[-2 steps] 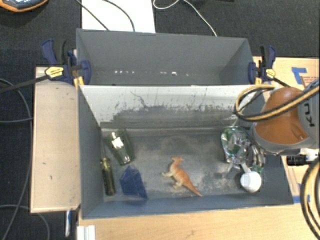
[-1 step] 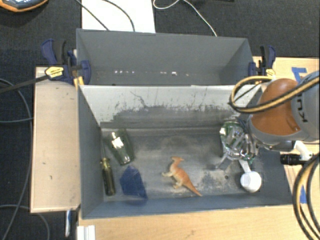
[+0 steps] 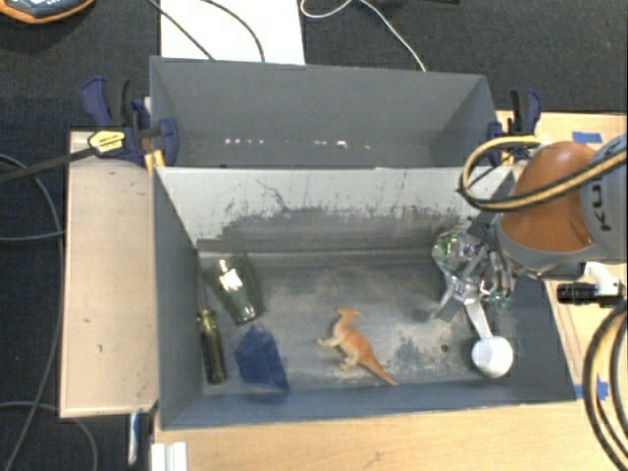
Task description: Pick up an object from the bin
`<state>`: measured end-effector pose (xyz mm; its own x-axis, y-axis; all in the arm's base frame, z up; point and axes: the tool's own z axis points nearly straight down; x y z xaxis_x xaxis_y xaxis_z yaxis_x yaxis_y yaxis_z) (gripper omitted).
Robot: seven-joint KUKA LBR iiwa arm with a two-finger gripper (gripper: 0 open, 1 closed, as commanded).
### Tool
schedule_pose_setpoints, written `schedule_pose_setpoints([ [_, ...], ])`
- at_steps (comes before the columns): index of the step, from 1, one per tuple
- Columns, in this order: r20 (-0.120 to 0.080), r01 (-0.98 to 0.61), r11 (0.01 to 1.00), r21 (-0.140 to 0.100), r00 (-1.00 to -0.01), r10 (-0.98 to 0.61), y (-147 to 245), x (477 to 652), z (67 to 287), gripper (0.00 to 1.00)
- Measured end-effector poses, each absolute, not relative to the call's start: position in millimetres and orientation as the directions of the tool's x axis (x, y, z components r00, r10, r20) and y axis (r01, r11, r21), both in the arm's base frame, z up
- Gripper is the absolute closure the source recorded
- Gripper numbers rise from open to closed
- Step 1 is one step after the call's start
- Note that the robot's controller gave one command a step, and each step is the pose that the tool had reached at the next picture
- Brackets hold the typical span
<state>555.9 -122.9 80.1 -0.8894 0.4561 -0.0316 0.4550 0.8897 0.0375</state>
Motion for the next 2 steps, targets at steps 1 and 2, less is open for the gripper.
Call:
schedule_pose_setpoints([
  [1,-0.020,0.621,0.783,0.031,-0.783,0.621,-148.1,534.3,74.0,1.00],
  [2,-0.020,0.621,0.783,0.031,-0.783,0.621,-148.1,534.3,74.1,1.00],
])
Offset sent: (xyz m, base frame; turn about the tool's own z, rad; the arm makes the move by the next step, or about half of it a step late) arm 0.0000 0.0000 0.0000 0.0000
